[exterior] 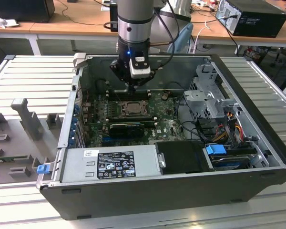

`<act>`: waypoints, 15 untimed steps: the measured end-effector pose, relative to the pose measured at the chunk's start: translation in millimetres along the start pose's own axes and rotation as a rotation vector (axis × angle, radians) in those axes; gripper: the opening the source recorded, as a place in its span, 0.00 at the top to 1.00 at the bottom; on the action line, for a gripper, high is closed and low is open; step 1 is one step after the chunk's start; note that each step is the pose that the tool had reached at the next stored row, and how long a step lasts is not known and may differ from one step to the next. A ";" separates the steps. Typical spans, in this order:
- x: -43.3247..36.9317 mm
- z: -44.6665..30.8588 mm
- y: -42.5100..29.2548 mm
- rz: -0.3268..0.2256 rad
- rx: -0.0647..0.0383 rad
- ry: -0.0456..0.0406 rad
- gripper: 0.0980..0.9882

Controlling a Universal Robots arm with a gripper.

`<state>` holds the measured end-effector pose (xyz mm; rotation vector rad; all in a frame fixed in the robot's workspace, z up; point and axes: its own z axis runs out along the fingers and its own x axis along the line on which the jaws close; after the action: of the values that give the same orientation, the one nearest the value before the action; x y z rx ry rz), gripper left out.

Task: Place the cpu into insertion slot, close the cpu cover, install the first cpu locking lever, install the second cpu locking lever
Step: 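Install the first cpu locking lever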

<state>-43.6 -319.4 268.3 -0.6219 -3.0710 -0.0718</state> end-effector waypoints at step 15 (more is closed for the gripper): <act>0.2 0.1 -0.1 -0.402 0.006 0.0174 0.99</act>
<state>-43.8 -319.4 268.1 0.0050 -3.1245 -0.0681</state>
